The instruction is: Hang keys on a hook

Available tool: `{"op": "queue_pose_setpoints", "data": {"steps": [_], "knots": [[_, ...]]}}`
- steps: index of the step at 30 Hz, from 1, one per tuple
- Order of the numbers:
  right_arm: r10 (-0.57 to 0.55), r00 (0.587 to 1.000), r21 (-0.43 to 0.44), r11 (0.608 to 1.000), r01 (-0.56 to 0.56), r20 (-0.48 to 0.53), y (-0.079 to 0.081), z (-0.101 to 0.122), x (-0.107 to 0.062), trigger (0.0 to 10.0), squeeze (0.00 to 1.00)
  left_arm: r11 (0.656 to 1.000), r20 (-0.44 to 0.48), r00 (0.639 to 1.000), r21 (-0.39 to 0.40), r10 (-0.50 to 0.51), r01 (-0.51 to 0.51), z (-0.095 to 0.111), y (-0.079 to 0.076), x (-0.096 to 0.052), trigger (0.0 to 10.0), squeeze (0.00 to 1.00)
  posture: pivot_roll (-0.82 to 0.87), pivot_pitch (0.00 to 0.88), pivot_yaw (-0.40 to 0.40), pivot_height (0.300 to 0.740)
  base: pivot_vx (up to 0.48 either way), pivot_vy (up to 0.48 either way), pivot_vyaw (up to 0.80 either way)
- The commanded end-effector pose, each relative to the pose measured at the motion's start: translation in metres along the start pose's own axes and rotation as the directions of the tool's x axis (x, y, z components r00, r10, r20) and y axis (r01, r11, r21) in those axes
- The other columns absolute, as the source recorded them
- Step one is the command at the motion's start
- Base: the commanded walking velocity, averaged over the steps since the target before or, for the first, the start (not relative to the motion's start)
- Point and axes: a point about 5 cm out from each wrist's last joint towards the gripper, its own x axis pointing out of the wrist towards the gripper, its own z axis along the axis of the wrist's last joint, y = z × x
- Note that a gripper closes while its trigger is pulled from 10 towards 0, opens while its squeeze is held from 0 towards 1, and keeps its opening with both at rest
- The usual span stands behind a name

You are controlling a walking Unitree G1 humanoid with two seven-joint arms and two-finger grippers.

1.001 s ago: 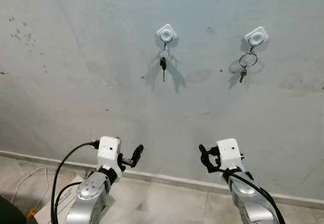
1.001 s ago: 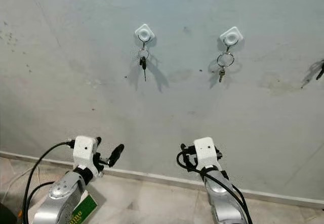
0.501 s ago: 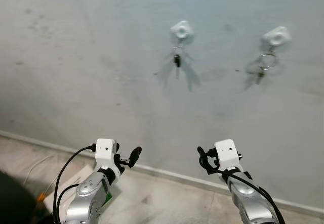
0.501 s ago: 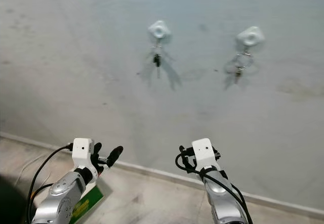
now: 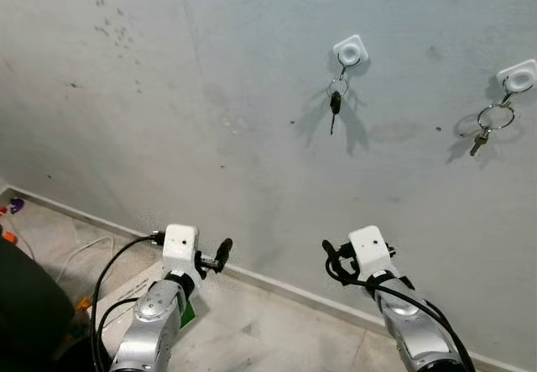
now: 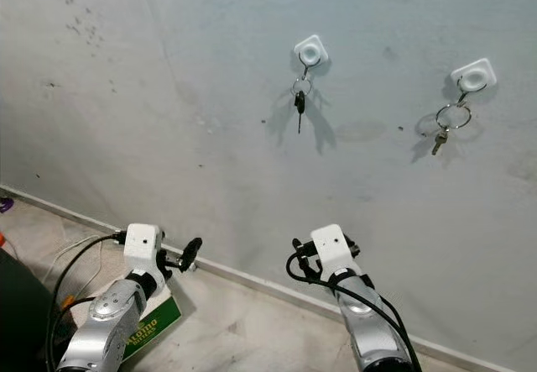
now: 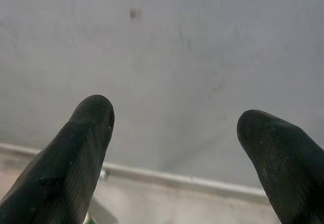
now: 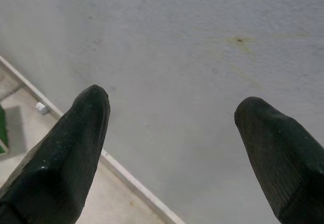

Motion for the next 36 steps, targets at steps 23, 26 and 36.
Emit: {"op": "queue_pose_setpoints", "data": {"steps": [23, 26, 36], "knots": [[0.023, 0.998, -0.090, 0.996, -0.017, 0.063, -0.011, 0.020, 0.013, 10.0, 0.00, 0.991, 0.039, 0.996, 0.106, 0.082, -0.086, -0.007, 0.002, -0.001, 10.0, 0.00, 0.01, 0.000, -0.017, 0.740, 0.000, 0.000, 0.21], [0.030, 0.997, -0.093, 0.995, -0.024, 0.064, -0.006, 0.017, 0.011, 10.0, 0.00, 0.994, 0.032, 0.997, 0.088, 0.063, -0.066, -0.006, -0.002, 0.002, 10.0, 0.00, 0.00, 0.000, 0.006, 0.740, 0.000, 0.000, 0.80], [0.047, 0.999, -0.066, 0.997, -0.045, 0.023, 0.005, 0.001, 0.005, 10.0, 0.00, 0.998, -0.048, 0.999, 0.063, 0.017, -0.014, -0.018, -0.014, 0.009, 10.0, 0.00, -0.03, 0.000, 0.032, 0.740, 0.000, 0.000, 0.80]]}}
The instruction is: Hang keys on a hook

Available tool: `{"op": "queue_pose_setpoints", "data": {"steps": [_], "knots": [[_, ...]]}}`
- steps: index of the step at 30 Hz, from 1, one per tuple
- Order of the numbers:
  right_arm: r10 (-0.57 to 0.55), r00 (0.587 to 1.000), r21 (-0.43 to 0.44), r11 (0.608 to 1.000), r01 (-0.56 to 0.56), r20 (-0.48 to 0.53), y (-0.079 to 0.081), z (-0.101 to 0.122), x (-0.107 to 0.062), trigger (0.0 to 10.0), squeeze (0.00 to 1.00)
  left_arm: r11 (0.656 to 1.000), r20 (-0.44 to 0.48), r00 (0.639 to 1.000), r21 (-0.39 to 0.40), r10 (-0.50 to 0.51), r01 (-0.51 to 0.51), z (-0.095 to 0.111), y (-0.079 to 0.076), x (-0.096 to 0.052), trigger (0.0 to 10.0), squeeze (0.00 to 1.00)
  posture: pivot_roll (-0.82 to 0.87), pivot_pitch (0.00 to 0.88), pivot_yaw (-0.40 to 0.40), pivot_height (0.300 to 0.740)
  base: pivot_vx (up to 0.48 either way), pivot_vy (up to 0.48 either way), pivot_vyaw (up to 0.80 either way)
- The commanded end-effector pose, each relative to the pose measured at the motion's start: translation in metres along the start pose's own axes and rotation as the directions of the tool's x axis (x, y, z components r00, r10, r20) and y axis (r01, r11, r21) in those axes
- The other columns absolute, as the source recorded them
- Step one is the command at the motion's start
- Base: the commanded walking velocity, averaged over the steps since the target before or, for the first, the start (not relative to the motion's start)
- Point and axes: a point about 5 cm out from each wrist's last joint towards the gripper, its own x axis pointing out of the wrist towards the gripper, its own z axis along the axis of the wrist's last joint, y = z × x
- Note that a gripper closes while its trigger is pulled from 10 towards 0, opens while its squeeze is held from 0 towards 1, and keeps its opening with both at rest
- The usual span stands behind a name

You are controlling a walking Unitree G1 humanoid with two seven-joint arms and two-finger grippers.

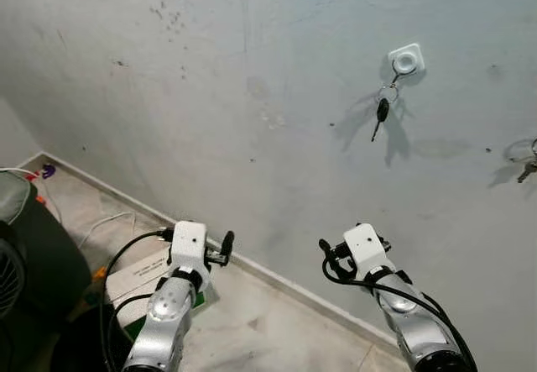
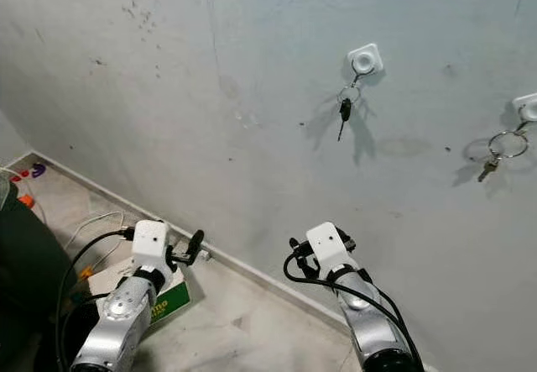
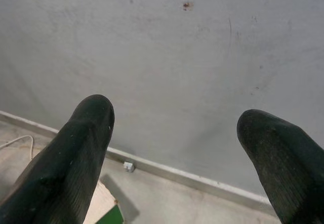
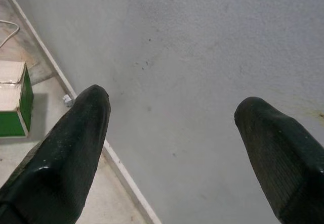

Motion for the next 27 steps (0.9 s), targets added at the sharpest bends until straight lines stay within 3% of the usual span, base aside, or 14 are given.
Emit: {"op": "queue_pose_setpoints", "data": {"steps": [1, 5, 27], "knots": [[-0.004, 1.000, 0.001, 1.000, 0.004, 0.011, 0.0011, 0.0022, 0.0005, 10.0, 0.00, 1.000, -0.047, 0.999, 0.009, -0.015, 0.015, -0.0077, -0.0002, -0.0006, 10.0, 0.00, -0.03, 0.000, 0.032, 0.740, 0.000, 0.000, 0.80], [0.011, 1.000, 0.009, 1.000, -0.011, -0.015, 0.0064, -0.0047, -0.0005, 10.0, 0.00, 0.999, -0.085, 0.996, -0.041, -0.018, 0.014, -0.0136, 0.0014, -0.0009, 10.0, 0.00, -0.03, 0.000, 0.036, 0.740, 0.000, 0.000, 0.80], [0.021, 1.000, 0.023, 1.000, -0.020, -0.017, 0.0084, -0.0033, 0.0022, 10.0, 0.00, 0.999, -0.103, 0.994, -0.029, -0.038, 0.035, -0.0153, 0.0020, 0.0019, 10.0, 0.00, -0.02, 0.000, 0.043, 0.740, 0.000, 0.000, 0.76]]}}
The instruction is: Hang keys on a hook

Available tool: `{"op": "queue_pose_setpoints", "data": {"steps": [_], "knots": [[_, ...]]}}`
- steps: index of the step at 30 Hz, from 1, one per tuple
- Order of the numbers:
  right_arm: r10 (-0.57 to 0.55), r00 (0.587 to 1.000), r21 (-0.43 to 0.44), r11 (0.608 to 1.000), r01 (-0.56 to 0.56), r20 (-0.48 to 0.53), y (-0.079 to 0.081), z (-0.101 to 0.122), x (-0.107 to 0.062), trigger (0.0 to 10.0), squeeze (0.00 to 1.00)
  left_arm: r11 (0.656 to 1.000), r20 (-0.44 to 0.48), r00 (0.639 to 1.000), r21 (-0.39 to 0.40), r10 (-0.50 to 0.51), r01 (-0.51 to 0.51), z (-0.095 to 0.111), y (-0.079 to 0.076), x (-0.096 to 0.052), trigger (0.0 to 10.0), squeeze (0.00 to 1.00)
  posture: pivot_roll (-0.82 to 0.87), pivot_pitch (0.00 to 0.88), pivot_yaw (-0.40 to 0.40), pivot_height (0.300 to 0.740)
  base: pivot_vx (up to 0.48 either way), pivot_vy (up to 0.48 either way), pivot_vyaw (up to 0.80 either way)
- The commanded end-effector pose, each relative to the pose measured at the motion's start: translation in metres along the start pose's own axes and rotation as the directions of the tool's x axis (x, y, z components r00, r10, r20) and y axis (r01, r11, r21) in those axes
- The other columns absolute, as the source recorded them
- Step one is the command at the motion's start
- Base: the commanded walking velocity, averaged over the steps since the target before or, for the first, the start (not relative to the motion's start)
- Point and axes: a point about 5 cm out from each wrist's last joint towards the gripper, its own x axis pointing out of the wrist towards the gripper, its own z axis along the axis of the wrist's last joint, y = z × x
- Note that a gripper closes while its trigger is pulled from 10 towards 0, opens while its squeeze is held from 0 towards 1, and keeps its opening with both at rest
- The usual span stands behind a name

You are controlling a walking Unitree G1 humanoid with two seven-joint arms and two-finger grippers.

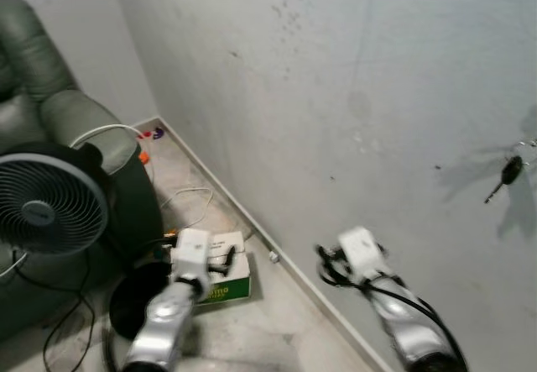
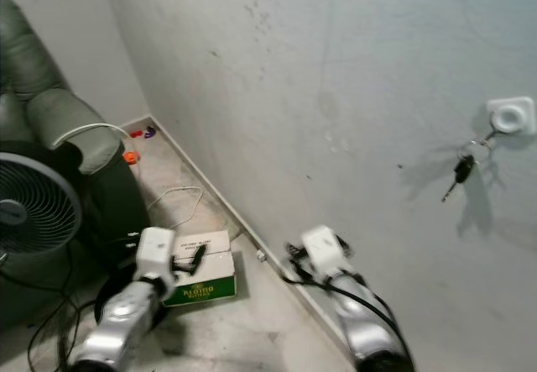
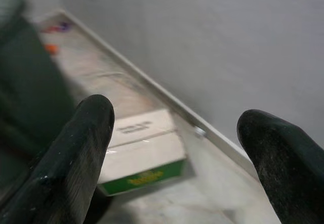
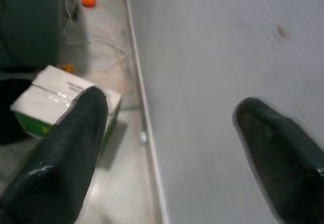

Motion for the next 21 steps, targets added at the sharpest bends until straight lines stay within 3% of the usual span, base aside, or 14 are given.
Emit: {"op": "queue_pose_setpoints", "data": {"steps": [1, 19, 21], "knots": [[-0.016, 1.000, 0.003, 1.000, 0.016, -0.022, -0.0054, -0.0061, -0.0031, 10.0, 0.00, 1.000, -0.010, 1.000, -0.009, -0.021, 0.021, -0.0026, -0.0053, -0.0001, 10.0, 0.00, -0.03, 0.000, 0.043, 0.740, 0.000, 0.000, 0.00], [-0.009, 1.000, 0.012, 1.000, 0.009, -0.024, -0.0026, -0.0044, 0.0006, 10.0, 0.00, 1.000, -0.002, 1.000, 0.004, -0.008, 0.008, -0.0011, -0.0001, 0.0009, 10.0, 0.00, -0.02, 0.000, 0.049, 0.740, 0.000, 0.000, 0.00], [-0.009, 1.000, 0.012, 1.000, 0.010, -0.024, -0.0023, -0.0043, 0.0008, 10.0, 0.00, 1.000, -0.002, 1.000, 0.006, -0.008, 0.008, -0.0010, 0.0002, 0.0009, 10.0, 0.00, -0.02, 0.000, 0.051, 0.740, 0.000, -0.364, 0.00]]}}
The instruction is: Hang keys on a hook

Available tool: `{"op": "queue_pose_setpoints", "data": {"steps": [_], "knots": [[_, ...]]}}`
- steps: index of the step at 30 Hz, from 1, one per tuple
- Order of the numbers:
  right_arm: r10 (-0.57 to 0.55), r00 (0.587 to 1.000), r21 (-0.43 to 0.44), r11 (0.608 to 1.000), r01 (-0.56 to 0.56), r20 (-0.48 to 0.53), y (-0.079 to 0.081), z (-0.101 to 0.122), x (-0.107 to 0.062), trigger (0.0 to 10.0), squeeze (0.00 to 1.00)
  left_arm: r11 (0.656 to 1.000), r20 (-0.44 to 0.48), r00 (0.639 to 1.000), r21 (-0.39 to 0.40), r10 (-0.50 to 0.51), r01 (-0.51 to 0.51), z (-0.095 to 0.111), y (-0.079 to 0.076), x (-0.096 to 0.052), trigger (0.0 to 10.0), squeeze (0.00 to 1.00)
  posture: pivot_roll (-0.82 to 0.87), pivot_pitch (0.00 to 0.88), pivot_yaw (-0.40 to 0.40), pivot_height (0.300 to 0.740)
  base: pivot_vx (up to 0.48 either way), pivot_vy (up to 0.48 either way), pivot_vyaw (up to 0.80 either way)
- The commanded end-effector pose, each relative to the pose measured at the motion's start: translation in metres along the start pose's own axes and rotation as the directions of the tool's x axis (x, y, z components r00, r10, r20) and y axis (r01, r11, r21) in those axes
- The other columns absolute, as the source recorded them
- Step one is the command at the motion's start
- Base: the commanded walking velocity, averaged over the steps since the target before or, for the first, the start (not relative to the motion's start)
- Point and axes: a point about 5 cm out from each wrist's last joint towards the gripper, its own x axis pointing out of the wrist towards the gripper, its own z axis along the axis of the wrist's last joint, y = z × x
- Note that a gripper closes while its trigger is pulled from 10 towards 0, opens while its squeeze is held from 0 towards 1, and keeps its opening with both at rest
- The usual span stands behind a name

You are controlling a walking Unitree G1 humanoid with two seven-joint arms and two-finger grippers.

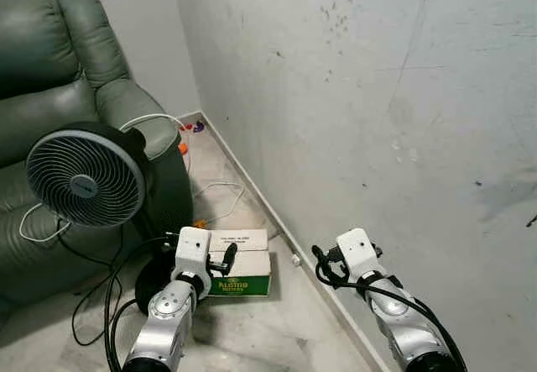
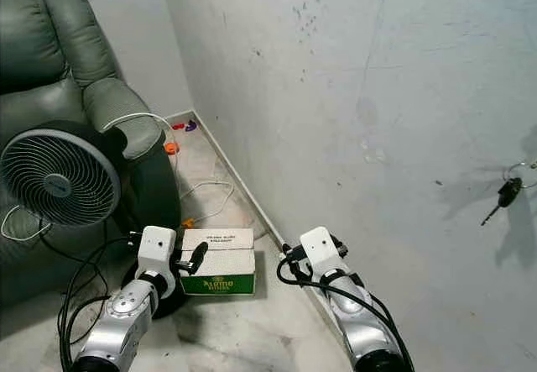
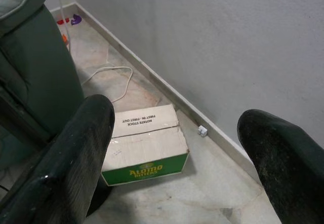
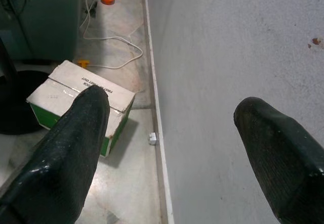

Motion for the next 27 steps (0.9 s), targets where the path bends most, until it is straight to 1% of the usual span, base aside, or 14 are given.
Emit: {"op": "queue_pose_setpoints", "data": {"steps": [1, 5, 27], "knots": [[-0.001, 1.000, 0.000, 1.000, 0.001, -0.001, 0.0003, 0.0009, 0.0015, 10.0, 0.00, 1.000, -0.001, 1.000, 0.012, 0.013, -0.013, 0.0003, 0.0047, 0.0003, 10.0, 0.00, -0.01, 0.000, 0.052, 0.740, 0.000, 0.000, 0.00], [-0.003, 1.000, 0.002, 1.000, 0.003, -0.001, 0.0004, 0.0012, 0.0020, 10.0, 0.00, 1.000, -0.002, 1.000, 0.014, 0.012, -0.012, 0.0004, 0.0051, 0.0006, 10.0, 0.00, -0.02, 0.000, 0.054, 0.740, 0.000, 0.000, 0.00], [-0.007, 1.000, 0.001, 1.000, 0.007, 0.001, 0.0002, 0.0026, 0.0037, 10.0, 0.00, 1.000, -0.005, 1.000, 0.026, 0.011, -0.011, 0.0013, 0.0057, 0.0021, 10.0, 0.00, -0.02, 0.000, 0.059, 0.740, 0.000, 0.479, 0.00]]}}
